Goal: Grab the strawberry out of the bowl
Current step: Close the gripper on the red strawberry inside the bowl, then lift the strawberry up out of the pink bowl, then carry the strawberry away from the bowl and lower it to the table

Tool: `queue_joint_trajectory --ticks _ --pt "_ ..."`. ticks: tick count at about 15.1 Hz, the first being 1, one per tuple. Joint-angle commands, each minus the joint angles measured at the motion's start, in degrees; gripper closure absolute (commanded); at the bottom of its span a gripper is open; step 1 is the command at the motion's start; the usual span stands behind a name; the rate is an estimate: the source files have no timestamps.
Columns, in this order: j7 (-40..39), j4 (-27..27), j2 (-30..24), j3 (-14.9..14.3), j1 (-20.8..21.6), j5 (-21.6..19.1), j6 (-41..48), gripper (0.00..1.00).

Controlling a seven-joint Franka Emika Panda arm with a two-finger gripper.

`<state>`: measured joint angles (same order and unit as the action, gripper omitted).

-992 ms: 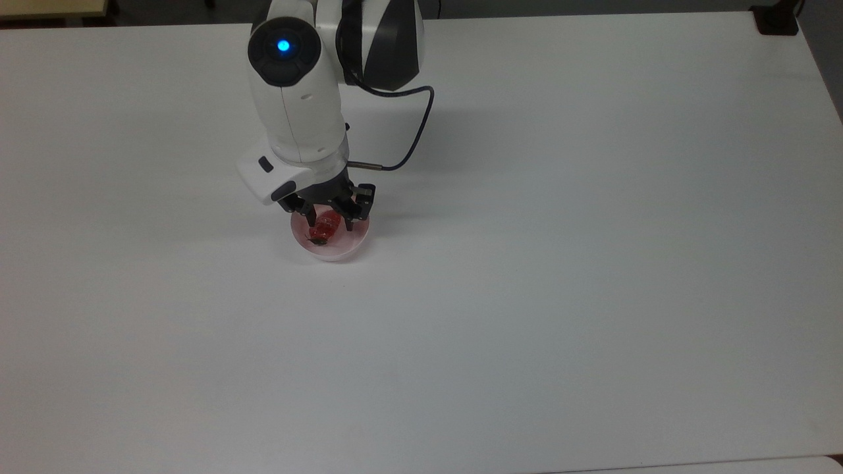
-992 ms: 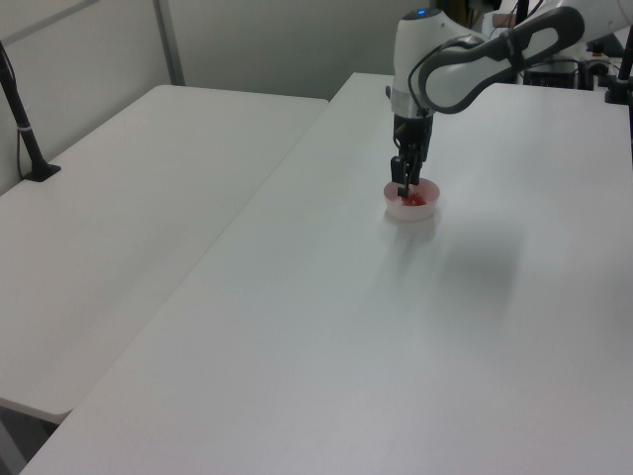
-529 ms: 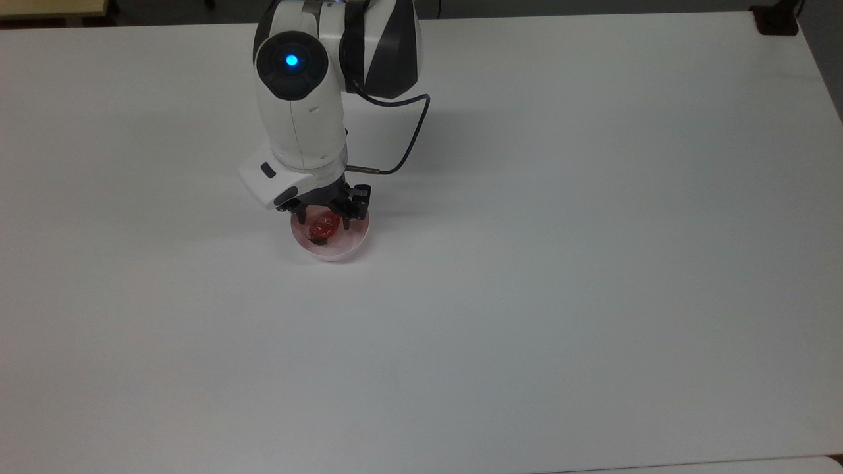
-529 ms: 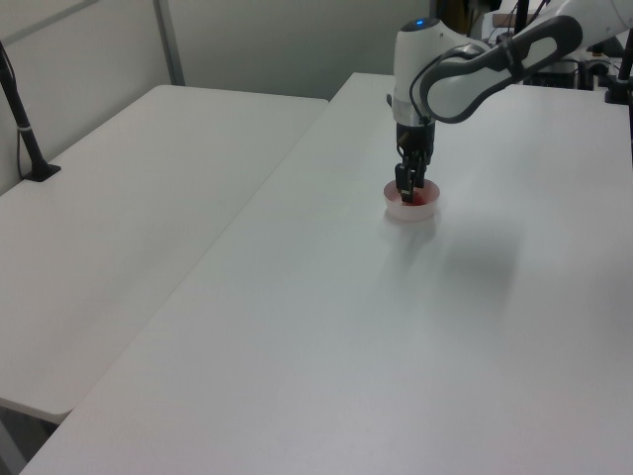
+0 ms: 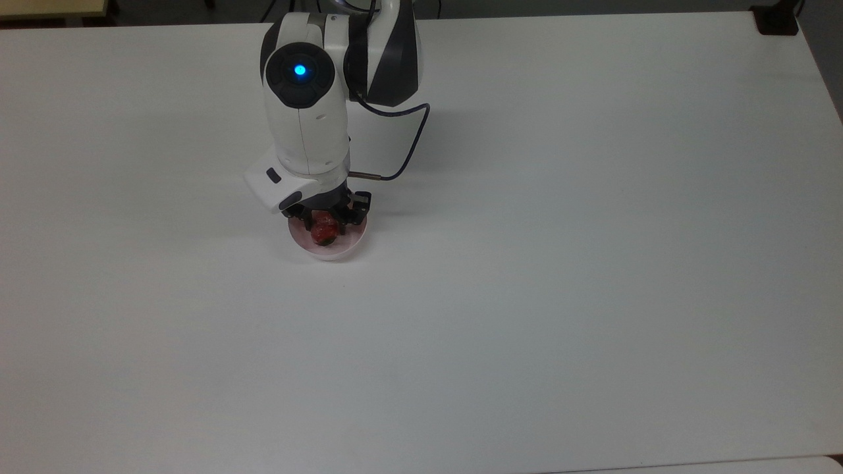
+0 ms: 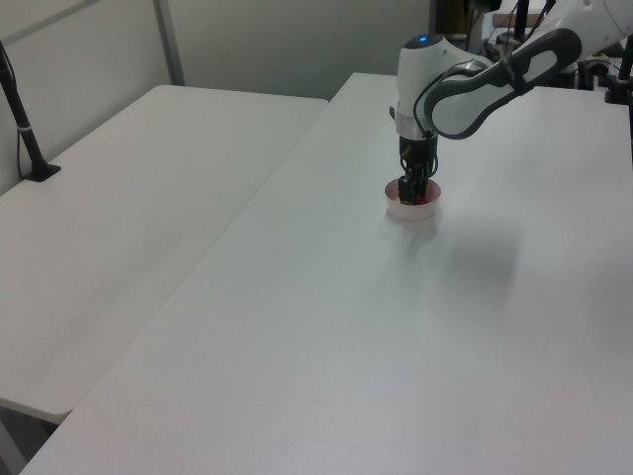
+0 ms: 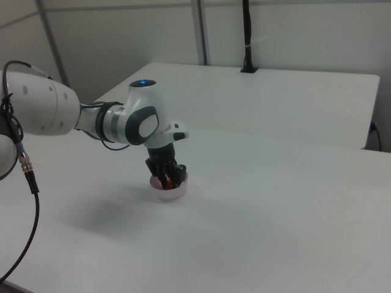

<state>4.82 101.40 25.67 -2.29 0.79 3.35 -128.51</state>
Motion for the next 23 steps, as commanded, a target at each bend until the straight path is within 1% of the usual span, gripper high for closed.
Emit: queue_joint_trajectory --ticks 1,6,10,12,14,16,18,19,21,23 --pt "2.5 1.0 -1.5 0.3 -0.1 0.9 -1.0 0.68" --pt "2.6 0.7 -4.4 0.4 0.1 0.5 -0.5 0.68" --pt "1.6 0.6 -7.2 0.4 -0.3 0.5 2.9 0.68" --pt "-1.5 0.4 -8.9 0.3 -1.4 0.5 4.9 0.68" --pt "-5.6 -0.9 -9.1 -0.1 -3.1 0.9 6.9 0.68" --pt "-10.3 -0.8 -9.1 -0.4 -5.5 1.3 8.1 0.68" --pt "-16.0 -1.8 -7.8 -1.0 -8.5 1.3 7.1 0.68" --pt "-17.8 -4.6 -5.8 -1.5 -9.9 1.3 6.3 0.68" --pt "-19.2 -8.6 -2.0 -1.6 -12.6 1.3 4.6 0.67" --pt "-19.6 -11.9 0.8 -1.7 -14.1 1.5 2.2 0.67"
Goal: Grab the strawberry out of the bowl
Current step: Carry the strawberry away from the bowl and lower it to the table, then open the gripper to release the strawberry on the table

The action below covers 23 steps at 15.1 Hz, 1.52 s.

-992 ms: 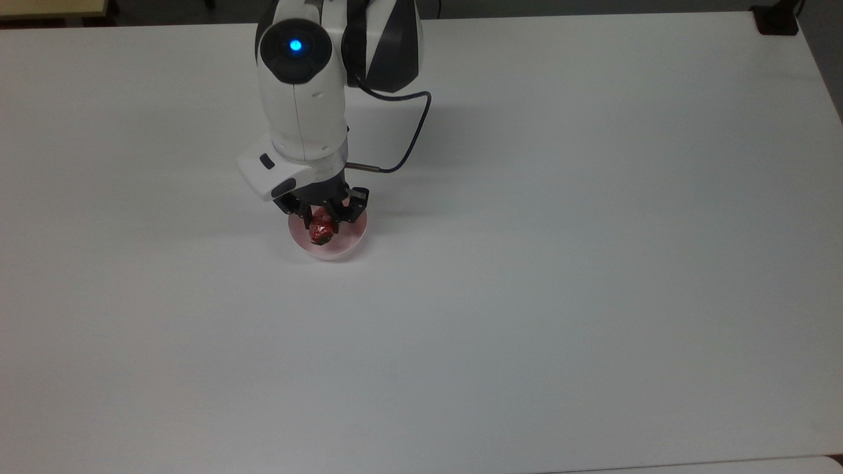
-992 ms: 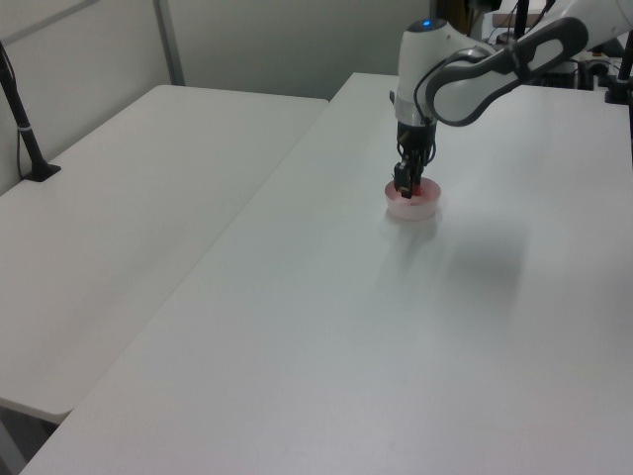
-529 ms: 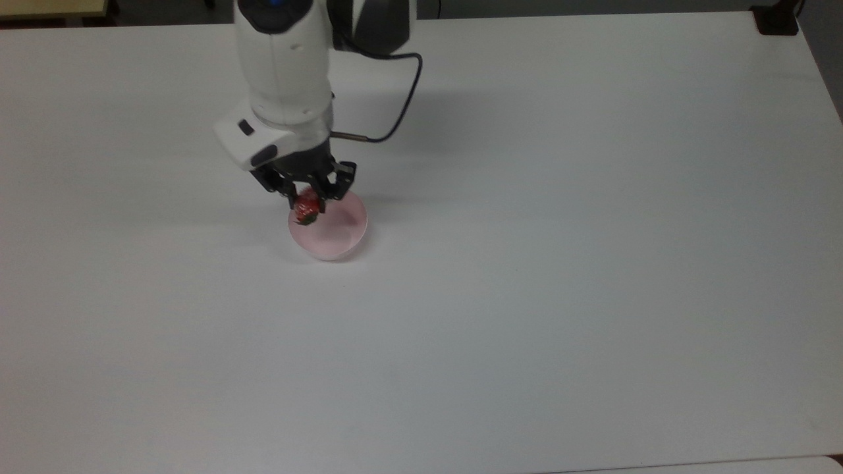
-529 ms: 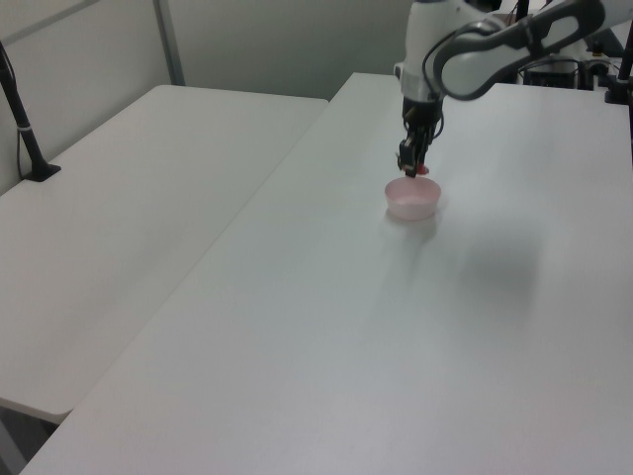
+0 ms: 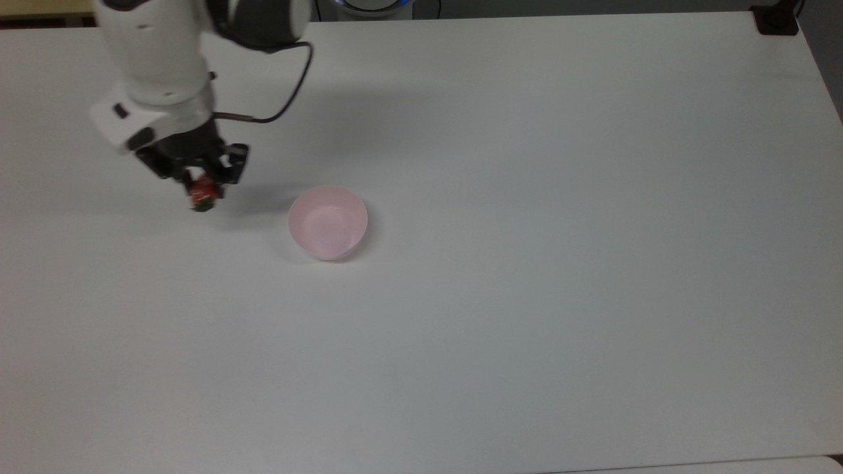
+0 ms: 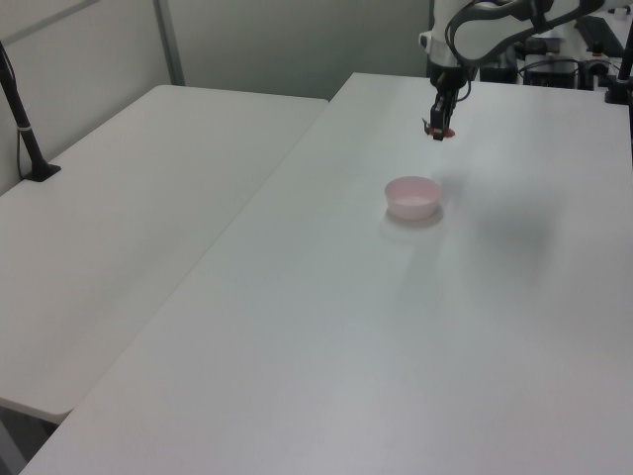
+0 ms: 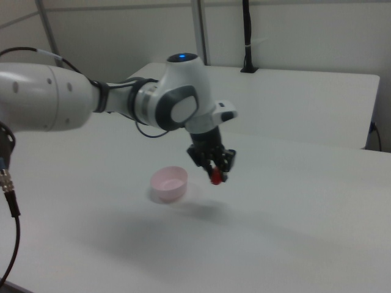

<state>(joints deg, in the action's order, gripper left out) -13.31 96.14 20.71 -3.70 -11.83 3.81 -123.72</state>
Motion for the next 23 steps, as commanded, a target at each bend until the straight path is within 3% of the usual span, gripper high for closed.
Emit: queue_joint_trajectory --ticks 1,7,10,11,12,13,14,19,23 --pt "-2.2 -6.8 6.4 -0.3 -2.1 1.5 -3.6 0.67" --pt "-4.7 -6.8 11.6 -0.3 -5.2 6.5 -10.2 0.67" --pt "-4.6 -6.8 12.7 -0.3 -5.2 6.9 -11.1 0.67" --pt "-4.5 -6.8 12.8 -0.3 -5.2 6.8 -11.1 0.63" --pt "-4.4 -6.8 12.9 -0.3 -5.2 6.8 -11.1 0.47" --pt "-4.1 -6.8 12.9 -0.3 -5.3 6.6 -11.1 0.15" --pt "-3.7 -6.8 12.7 -0.3 -5.2 6.5 -11.1 0.0" --pt "4.4 -6.3 7.4 -0.3 -4.8 6.4 -9.4 0.0" --pt "10.9 -6.1 -3.2 0.0 -1.7 5.6 5.7 0.0"
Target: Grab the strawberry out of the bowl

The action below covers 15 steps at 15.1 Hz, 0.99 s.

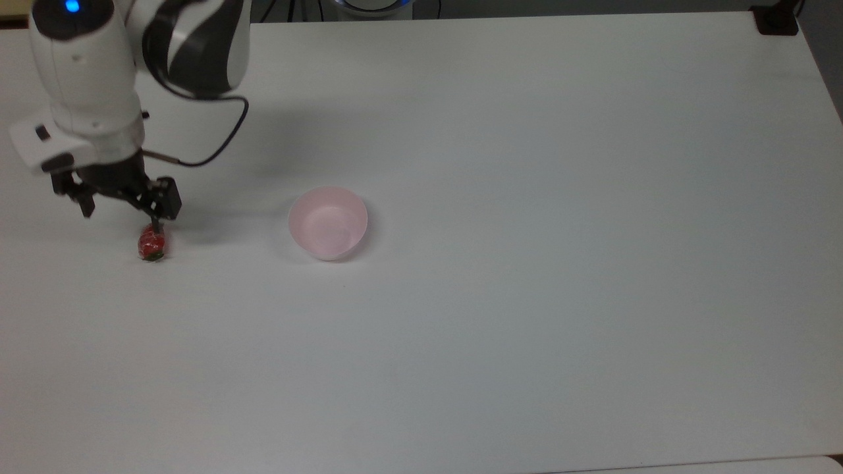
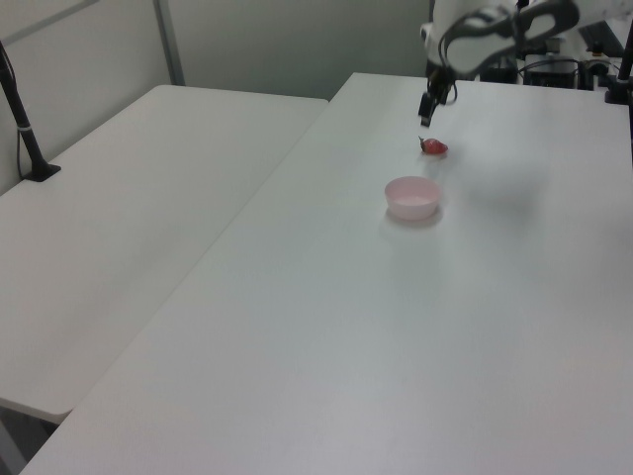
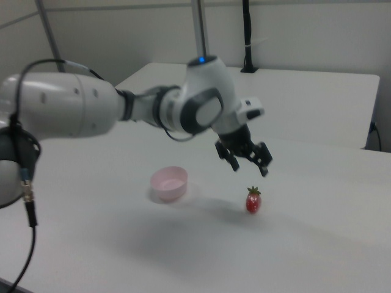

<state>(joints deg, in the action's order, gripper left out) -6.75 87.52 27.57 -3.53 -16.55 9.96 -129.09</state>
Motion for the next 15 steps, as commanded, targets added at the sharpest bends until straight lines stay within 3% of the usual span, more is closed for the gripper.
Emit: queue_joint_trajectory --ticks 1,5,8,13,15 --pt "4.9 2.6 -13.0 -0.1 3.9 -1.4 15.8 0.0" --pt "7.6 2.6 -23.0 -0.2 7.7 -7.7 32.2 0.0" --pt "13.8 2.7 -27.4 -0.3 11.3 -8.8 39.3 0.0" --pt "14.8 7.1 -30.7 -2.5 18.8 -10.1 39.4 0.0" --pt "14.0 7.3 -30.5 -2.5 18.9 -10.0 35.4 0.0"
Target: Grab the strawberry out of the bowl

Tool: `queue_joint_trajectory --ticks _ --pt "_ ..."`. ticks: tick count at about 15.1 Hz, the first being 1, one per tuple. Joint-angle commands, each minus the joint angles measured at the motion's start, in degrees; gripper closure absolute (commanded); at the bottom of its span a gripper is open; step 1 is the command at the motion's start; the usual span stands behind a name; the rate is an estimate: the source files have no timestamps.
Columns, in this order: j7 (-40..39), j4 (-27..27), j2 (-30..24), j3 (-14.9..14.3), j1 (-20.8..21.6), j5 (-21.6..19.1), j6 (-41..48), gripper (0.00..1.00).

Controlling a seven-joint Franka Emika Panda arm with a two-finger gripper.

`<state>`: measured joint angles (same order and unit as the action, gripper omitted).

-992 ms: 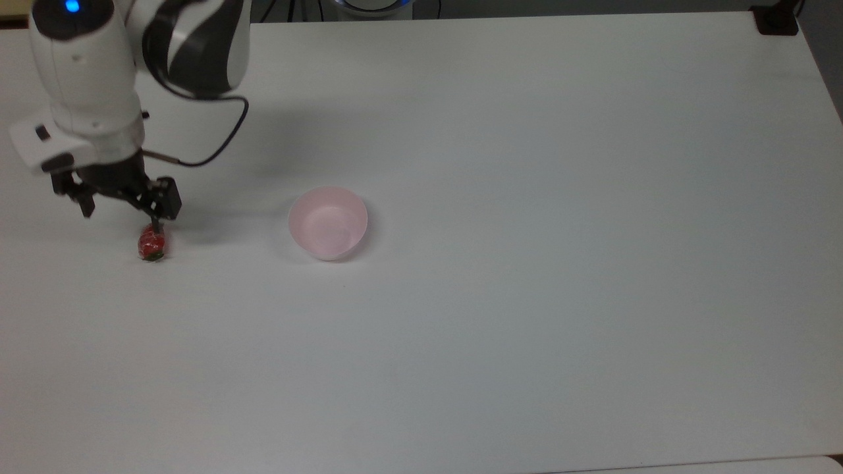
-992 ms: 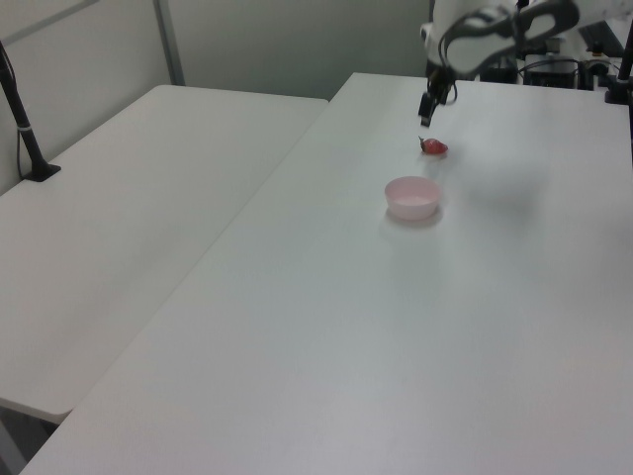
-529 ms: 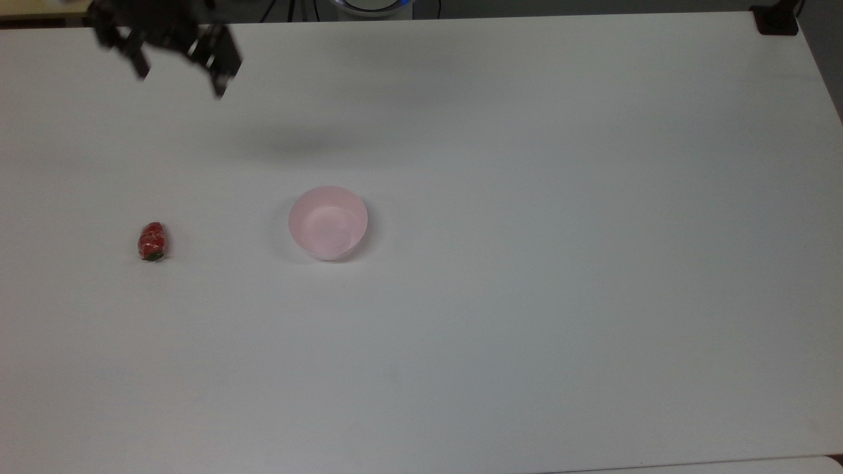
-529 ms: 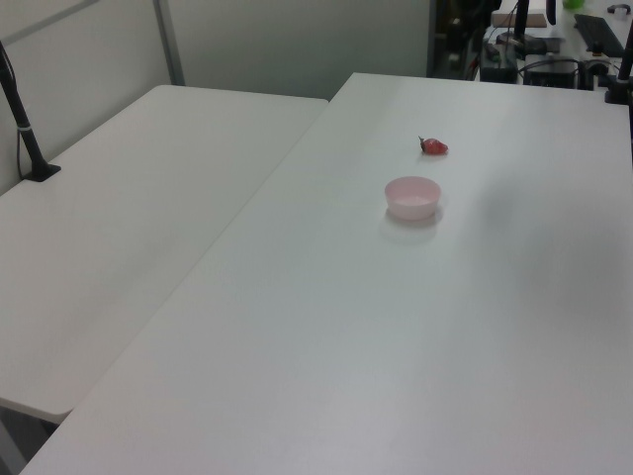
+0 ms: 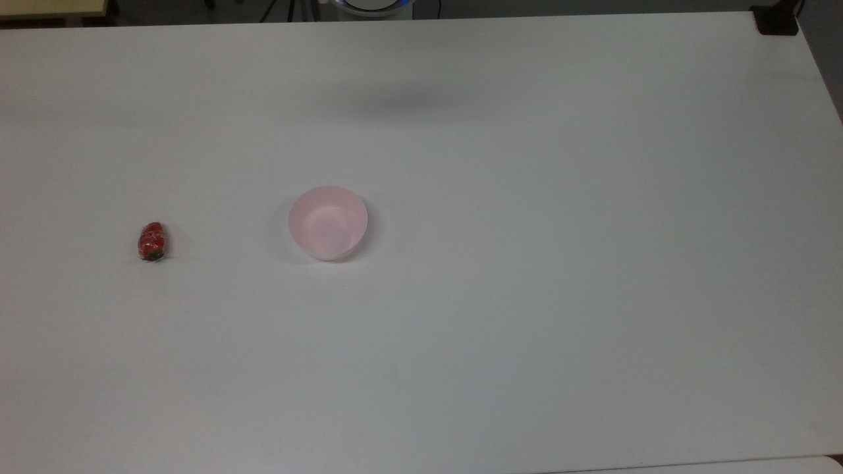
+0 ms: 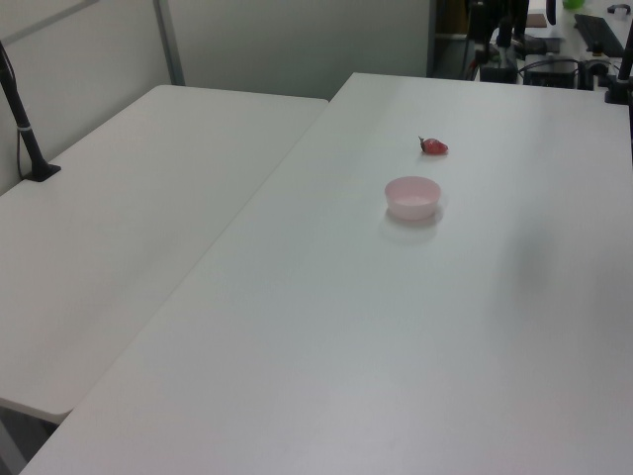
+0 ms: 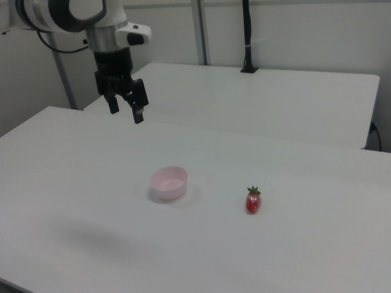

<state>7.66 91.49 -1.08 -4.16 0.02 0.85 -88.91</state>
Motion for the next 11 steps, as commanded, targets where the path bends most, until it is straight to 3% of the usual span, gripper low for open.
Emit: queue_joint_trajectory --ticks 1,6,11 --pt "-1.5 3.4 -1.7 -1.9 2.2 -1.0 -6.1 0.0" --pt "-9.8 3.3 -1.6 -1.9 1.4 -1.3 -7.3 0.0" --pt "-10.8 3.0 -1.6 -1.9 1.5 -1.7 -7.3 0.0"
